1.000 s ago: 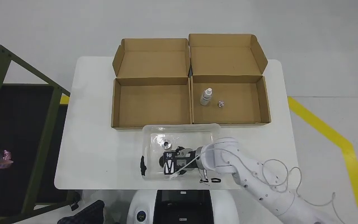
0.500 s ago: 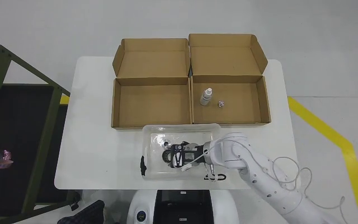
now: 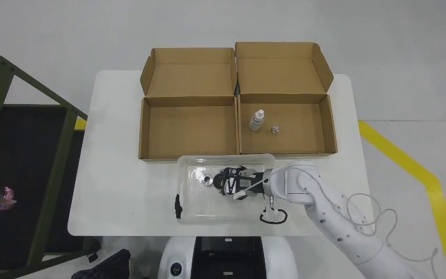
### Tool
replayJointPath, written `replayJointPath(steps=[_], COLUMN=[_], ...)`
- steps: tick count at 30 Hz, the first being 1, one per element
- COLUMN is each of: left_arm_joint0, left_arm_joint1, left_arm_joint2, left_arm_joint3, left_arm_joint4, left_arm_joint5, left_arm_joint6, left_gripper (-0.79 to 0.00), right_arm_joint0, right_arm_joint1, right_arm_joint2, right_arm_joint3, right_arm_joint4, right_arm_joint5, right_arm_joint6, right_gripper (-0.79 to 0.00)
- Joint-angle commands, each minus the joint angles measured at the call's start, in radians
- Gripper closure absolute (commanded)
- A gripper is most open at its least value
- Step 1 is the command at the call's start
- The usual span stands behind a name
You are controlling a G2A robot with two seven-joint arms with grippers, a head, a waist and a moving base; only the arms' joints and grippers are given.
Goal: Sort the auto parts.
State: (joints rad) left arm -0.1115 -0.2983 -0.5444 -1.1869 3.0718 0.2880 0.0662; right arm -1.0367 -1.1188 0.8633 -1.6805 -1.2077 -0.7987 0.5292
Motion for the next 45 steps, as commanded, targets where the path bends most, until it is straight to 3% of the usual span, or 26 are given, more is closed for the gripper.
replayJointPath(steps=[1, 4, 5, 7, 10, 27, 29, 30, 32, 45], left_arm_joint0=[0.000, 0.000, 0.000, 0.000, 0.000, 0.000, 0.000, 0.000, 0.000, 0.000], left_arm_joint1=[0.000, 0.000, 0.000, 0.000, 0.000, 0.000, 0.000, 0.000, 0.000, 0.000], left_arm_joint2=[0.000, 0.000, 0.000, 0.000, 0.000, 0.000, 0.000, 0.000, 0.000, 0.000], left_arm_joint3=[0.000, 0.000, 0.000, 0.000, 0.000, 0.000, 0.000, 0.000, 0.000, 0.000], left_arm_joint4=[0.000, 0.000, 0.000, 0.000, 0.000, 0.000, 0.000, 0.000, 0.000, 0.000], left_arm_joint5=[0.000, 0.000, 0.000, 0.000, 0.000, 0.000, 0.000, 0.000, 0.000, 0.000], left_arm_joint6=[0.000, 0.000, 0.000, 0.000, 0.000, 0.000, 0.000, 0.000, 0.000, 0.000], left_gripper=[-0.785, -0.785, -0.785, -0.785, -0.785, -0.785, -0.785, -0.785, -0.785, -0.785], right_arm_joint0=[0.004, 0.005, 0.005, 0.005, 0.006, 0.017, 0.020, 0.022, 0.025, 0.046], right_arm_joint1=[-0.001, -0.001, -0.001, -0.001, -0.001, -0.008, -0.008, -0.009, -0.009, -0.009], right_arm_joint2=[-0.003, -0.008, -0.010, -0.011, -0.011, -0.035, -0.036, -0.035, -0.036, -0.025], right_arm_joint3=[0.015, 0.027, 0.029, 0.030, 0.029, 0.036, 0.046, 0.051, 0.063, 0.073], right_arm_joint4=[-0.012, -0.026, -0.028, -0.030, -0.031, 0.000, 0.024, 0.033, 0.050, 0.103], right_arm_joint5=[-0.001, -0.006, -0.008, -0.010, -0.012, -0.015, -0.033, -0.040, -0.052, -0.082], right_arm_joint6=[-0.011, -0.019, -0.018, -0.017, -0.013, -0.010, -0.021, -0.025, -0.031, -0.059], right_gripper=[0.000, 0.000, -0.062, -0.259, -0.360, -0.382, -0.369, -0.311, 0.000, 0.000])
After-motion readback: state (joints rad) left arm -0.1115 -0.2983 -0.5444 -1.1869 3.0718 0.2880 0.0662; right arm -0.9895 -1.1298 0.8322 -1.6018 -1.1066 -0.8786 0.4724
